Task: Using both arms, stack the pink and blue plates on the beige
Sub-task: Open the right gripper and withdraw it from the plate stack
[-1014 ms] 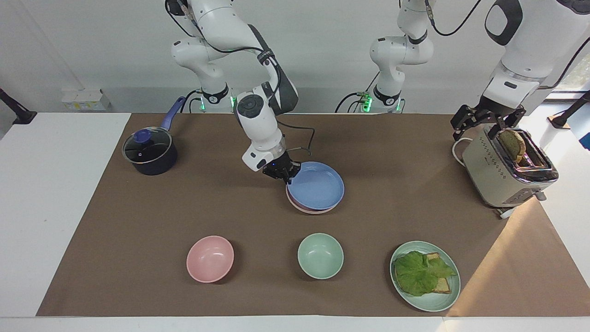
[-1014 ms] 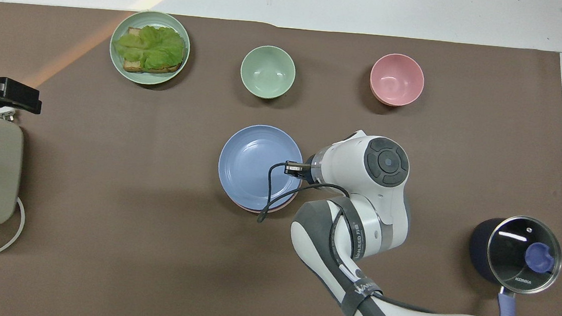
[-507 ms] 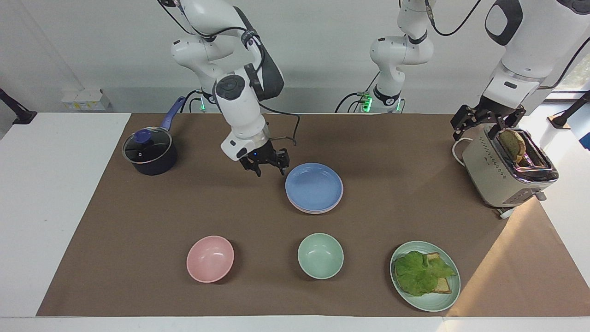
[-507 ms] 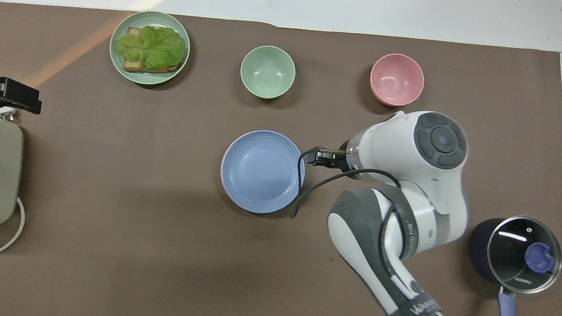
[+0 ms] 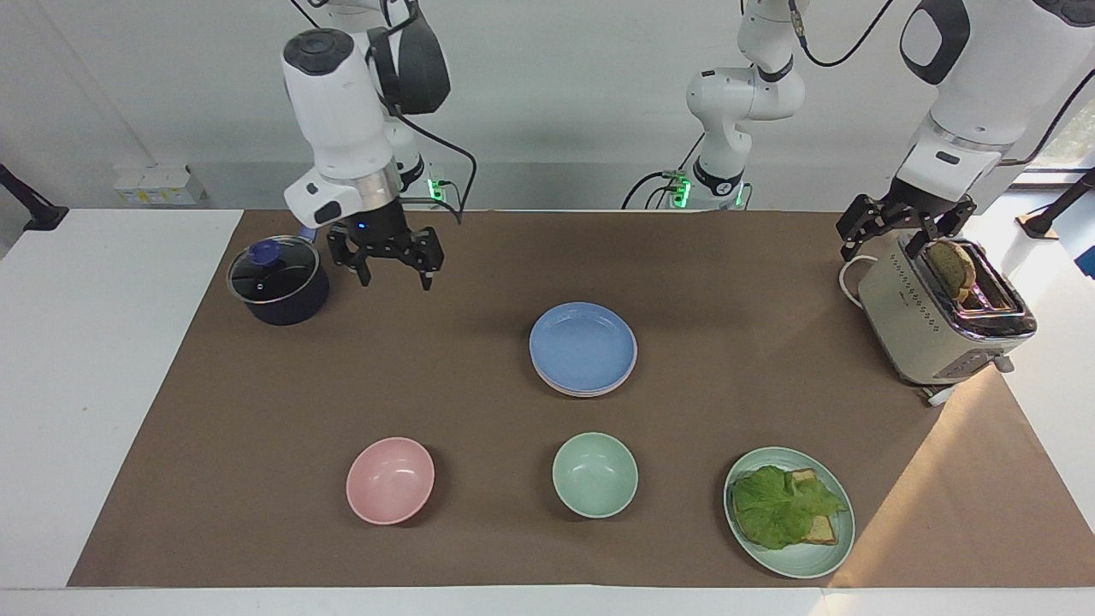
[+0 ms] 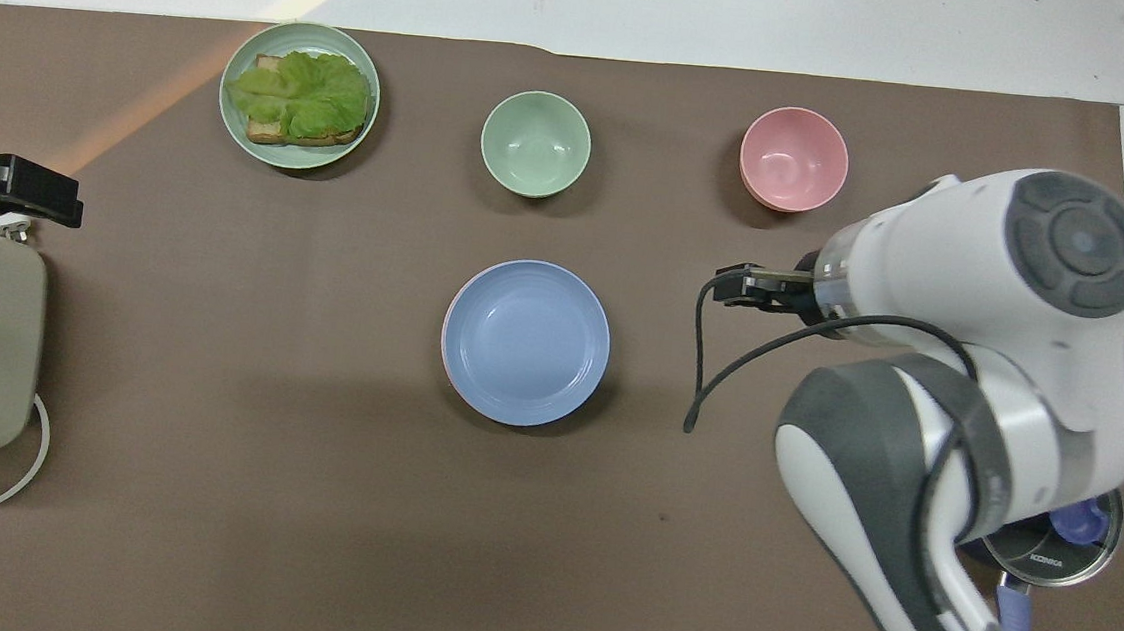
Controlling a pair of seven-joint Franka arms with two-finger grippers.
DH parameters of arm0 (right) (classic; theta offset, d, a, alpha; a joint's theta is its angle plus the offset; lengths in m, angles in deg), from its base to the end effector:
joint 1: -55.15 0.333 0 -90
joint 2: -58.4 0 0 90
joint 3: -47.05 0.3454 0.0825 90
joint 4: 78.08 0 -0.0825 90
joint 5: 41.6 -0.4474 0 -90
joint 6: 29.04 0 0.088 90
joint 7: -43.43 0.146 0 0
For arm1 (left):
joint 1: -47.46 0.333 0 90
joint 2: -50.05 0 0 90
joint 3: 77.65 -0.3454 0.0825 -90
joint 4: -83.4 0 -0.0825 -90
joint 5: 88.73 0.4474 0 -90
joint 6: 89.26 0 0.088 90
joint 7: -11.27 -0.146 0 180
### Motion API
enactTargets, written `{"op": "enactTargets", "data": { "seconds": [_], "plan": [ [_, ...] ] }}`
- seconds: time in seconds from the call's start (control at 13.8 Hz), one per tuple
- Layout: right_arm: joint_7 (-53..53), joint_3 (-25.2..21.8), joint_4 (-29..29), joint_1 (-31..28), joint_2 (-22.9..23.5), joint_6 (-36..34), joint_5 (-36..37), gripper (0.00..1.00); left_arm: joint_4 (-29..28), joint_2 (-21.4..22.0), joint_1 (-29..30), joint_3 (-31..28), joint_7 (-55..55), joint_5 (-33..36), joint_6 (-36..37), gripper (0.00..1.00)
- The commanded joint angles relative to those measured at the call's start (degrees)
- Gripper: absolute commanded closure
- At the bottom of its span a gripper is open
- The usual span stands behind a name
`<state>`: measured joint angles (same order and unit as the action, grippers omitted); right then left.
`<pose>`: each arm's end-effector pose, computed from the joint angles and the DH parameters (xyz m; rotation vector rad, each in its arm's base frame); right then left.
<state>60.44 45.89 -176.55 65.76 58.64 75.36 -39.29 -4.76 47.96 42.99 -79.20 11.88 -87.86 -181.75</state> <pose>0.6328 0.1005 0.5554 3.1154 -0.1932 0.1652 0.6357 -0.0306 0.6133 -3.1254 0.0636 -0.0619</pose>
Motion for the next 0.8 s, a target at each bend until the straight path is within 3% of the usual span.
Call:
{"op": "enactTargets", "data": {
  "seconds": [0.0,0.36,0.72],
  "plan": [
    [-5.03,0.63,5.54,-4.45,0.11,-6.03,4.52,0.00,-0.25,0.42,0.16,0.06,-0.61,0.45,0.56,0.00],
    [-7.86,0.98,14.61,-7.37,2.74,-17.46,3.24,0.00,-0.25,0.42,0.16,0.06,-0.61,0.45,0.56,0.00],
    [-7.25,0.90,13.57,-7.02,1.69,-18.62,-0.03,0.00,-0.25,0.42,0.16,0.06,-0.61,0.45,0.56,0.00]
  ]
}}
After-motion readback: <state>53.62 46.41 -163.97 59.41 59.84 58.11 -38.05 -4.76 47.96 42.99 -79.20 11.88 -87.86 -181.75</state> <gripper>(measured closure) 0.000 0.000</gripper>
